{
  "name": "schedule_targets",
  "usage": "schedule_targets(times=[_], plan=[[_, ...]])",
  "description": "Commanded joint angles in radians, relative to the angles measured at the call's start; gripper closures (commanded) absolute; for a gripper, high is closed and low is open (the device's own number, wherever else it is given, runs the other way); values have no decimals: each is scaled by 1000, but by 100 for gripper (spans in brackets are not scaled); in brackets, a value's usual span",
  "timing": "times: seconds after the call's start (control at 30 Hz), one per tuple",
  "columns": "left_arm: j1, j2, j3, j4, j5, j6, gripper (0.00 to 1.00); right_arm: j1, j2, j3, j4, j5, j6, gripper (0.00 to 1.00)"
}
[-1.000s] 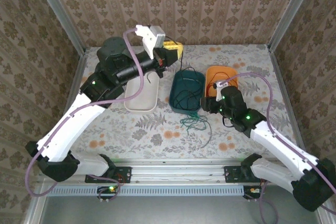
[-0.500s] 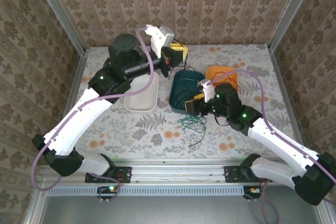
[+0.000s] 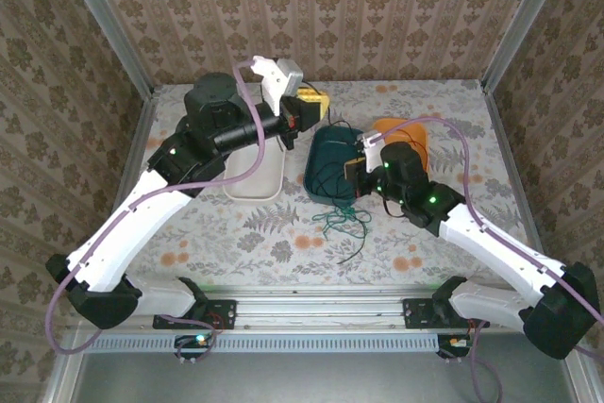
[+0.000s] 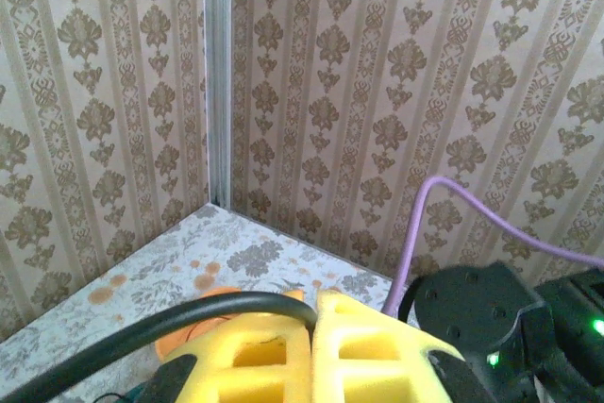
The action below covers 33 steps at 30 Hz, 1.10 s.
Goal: Untangle the cables
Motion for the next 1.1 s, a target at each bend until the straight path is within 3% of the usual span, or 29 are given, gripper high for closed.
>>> schedule_targets(times=[0.0,0.3,0.7,0.8,0.9,1.07], plan=[[9,-17,-53,-33,1,-20,100,-15,-23,116,-8,57,-55,100],[11,-3,-262,4,24,-119,100,-24,12,366,-14,73,-148,100],[10,15,-427,135,123,-121,100,-25,24,409,24,35,-67,100],[11,29,-437,161,112,-77,94,-25,11,408,28,35,-50,100],[13,49,-423,213,87,-49,81,-25,-6,410,6,35,-29,100],[19,72,-404,310,82,20,46,-27,-47,405,-63,9,30,100]])
